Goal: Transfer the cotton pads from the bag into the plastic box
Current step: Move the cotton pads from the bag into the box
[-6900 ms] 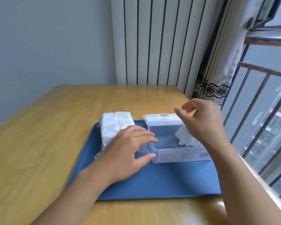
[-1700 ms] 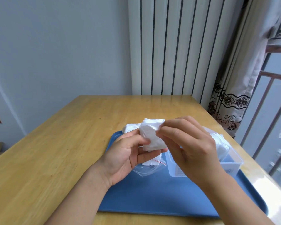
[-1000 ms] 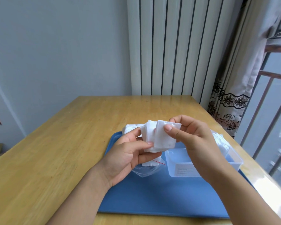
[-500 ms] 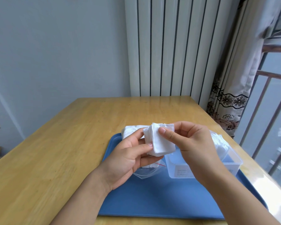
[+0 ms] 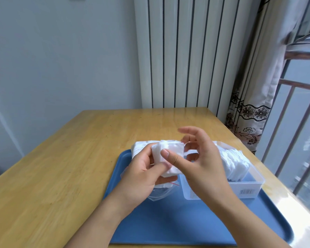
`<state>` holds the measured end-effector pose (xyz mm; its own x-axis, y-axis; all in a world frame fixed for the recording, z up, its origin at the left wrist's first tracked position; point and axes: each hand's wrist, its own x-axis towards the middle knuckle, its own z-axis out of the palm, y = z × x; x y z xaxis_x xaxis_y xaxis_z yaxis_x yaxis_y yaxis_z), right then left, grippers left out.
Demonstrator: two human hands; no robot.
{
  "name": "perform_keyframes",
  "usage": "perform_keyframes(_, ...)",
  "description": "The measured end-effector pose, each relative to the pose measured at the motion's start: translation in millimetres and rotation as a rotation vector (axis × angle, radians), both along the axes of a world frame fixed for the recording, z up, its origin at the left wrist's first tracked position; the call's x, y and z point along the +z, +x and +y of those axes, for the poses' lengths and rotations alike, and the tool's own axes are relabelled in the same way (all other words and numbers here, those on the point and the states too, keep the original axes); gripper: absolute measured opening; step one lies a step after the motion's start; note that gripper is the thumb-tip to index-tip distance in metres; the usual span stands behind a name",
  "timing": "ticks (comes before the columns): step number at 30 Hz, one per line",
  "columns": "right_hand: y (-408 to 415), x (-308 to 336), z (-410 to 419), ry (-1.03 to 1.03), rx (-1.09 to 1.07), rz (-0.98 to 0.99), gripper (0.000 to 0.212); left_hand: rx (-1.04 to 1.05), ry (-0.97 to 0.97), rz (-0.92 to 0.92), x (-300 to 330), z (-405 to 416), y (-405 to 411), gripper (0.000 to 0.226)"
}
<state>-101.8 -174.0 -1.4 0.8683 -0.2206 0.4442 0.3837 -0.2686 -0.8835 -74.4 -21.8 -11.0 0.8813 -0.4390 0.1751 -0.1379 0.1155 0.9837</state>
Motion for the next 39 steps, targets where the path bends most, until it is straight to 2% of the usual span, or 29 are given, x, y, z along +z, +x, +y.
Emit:
perform_keyframes(3,-3.5,-5.0,6.5,-0.127,0.075,-0.003,0.078,-0.068,-0.019,-0.021,4.9,-1.0,-6.3,0.022)
perform_keyframes(6,-7.6,-6.2,12.1,-0.156,0.196,-0.014,0.071,-0.164,0.118,-0.128,7.5,-2.5,-16.9,0.036)
perform_keyframes(9,-12.5,0.9,13.3,-0.006,0.358,0.06,0.067,-0.158,0.167,-0.136,3.4,-6.0,-15.6,0.04)
perform_keyframes(11,-12.2,3.9,10.6,-0.058,0.282,-0.035,0.061,-0.125,0.166,-0.126,0.3,-6.1,-11.9,0.044)
perform_keyframes(13,-10.8,5.6,2.7,-0.204,0.149,-0.19,0.065,-0.057,0.19,-0.161,-3.6,-6.3,-9.7,0.044)
perform_keyframes(15,-9.7,7.8,-5.7,-0.382,0.12,-0.277,0.065,0.036,0.21,-0.262,-6.0,-5.2,-7.5,0.036)
perform_keyframes(19,-8.1,4.3,-11.3,-0.603,0.303,-0.101,0.079,0.12,0.096,-0.312,-4.3,1.5,-1.2,0.033)
perform_keyframes(22,-5.9,5.5,-17.7,-0.504,0.32,-0.036,0.086,0.146,0.056,-0.255,-2.7,4.4,1.4,0.039)
perform_keyframes(23,-4.3,8.7,-22.7,-0.451,0.306,-0.016,0.081,0.161,0.055,-0.253,-2.3,4.5,1.2,0.043)
perform_keyframes(26,2.3,16.7,-38.8,-0.375,0.311,0.032,0.036,0.177,0.093,-0.288,-2.0,1.8,-0.9,0.05)
perform_keyframes(28,5.2,20.2,-48.0,-0.28,0.314,0.088,0.018,0.19,0.128,-0.337,-3.6,0.0,-3.1,0.056)
perform_keyframes(29,5.8,21.9,-52.6,-0.225,0.272,0.129,0.016,0.219,0.167,-0.39,-4.3,-0.6,-3.3,0.058)
perform_keyframes(31,7.9,23.4,-65.0,-0.19,0.075,0.196,0.024,0.296,0.265,-0.544,-6.4,-0.7,-2.8,0.056)
perform_keyframes(34,13.5,19.2,-82.7,-0.372,-0.256,0.301,0.046,0.395,0.355,-0.754,-5.7,0.5,-1.6,0.04)
perform_keyframes(39,22.0,6.2,-82.7,-0.679,-0.448,0.451,0.045,0.398,0.383,-0.828,-7.2,1.2,0.0,0.036)
